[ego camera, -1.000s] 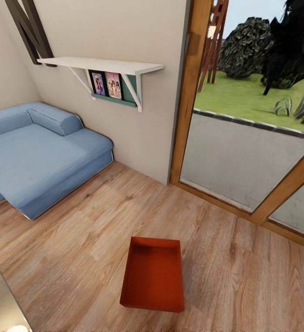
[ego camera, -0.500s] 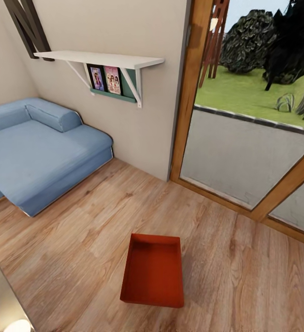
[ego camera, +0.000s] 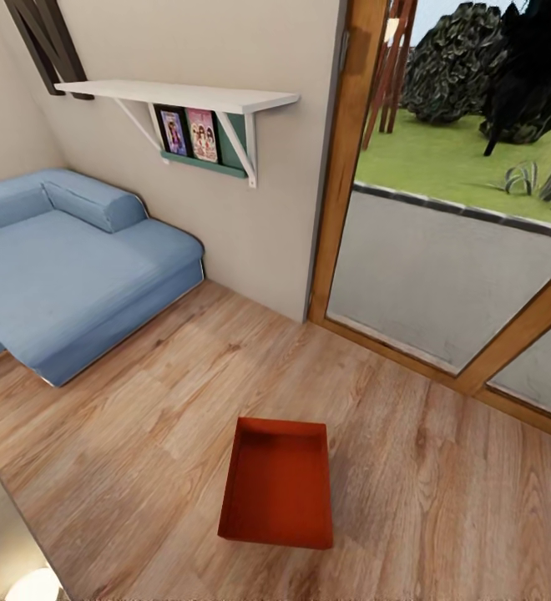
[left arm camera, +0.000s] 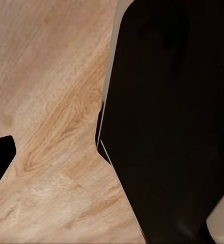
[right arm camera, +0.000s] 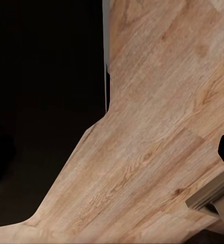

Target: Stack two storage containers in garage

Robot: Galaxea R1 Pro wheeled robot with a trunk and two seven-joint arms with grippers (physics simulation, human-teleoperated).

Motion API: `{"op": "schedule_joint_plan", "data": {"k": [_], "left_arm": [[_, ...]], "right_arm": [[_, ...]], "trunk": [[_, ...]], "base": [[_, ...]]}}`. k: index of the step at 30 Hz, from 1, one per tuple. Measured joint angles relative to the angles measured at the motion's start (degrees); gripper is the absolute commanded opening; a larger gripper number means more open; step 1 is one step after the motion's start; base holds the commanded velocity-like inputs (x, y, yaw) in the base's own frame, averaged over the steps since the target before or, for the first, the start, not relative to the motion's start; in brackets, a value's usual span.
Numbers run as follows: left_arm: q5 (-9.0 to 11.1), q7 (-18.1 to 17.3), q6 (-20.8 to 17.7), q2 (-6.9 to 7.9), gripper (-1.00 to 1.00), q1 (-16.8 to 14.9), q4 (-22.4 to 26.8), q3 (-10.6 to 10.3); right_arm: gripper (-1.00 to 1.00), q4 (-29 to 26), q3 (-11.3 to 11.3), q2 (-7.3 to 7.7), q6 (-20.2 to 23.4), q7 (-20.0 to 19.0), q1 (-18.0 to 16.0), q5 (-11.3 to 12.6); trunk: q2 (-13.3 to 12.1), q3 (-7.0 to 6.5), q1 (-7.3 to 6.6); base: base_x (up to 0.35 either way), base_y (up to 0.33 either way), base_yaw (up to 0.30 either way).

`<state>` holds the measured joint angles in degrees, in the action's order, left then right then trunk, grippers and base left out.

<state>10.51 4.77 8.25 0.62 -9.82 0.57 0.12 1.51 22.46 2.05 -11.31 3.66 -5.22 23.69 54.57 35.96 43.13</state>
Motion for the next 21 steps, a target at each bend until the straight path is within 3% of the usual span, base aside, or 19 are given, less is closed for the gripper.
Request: {"op": "schedule_joint_plan", "data": {"k": [21], "left_arm": [[0.00, 0.01, 0.00, 0.00, 1.00, 0.00, 0.00, 0.00]], "right_arm": [[1.00, 0.00, 0.00, 0.00, 0.01, 0.00, 0.00, 0.05]], "trunk": [[0.00, 1.94, 0.00]], "base": [[0.000, 0.000, 0.000]]}}
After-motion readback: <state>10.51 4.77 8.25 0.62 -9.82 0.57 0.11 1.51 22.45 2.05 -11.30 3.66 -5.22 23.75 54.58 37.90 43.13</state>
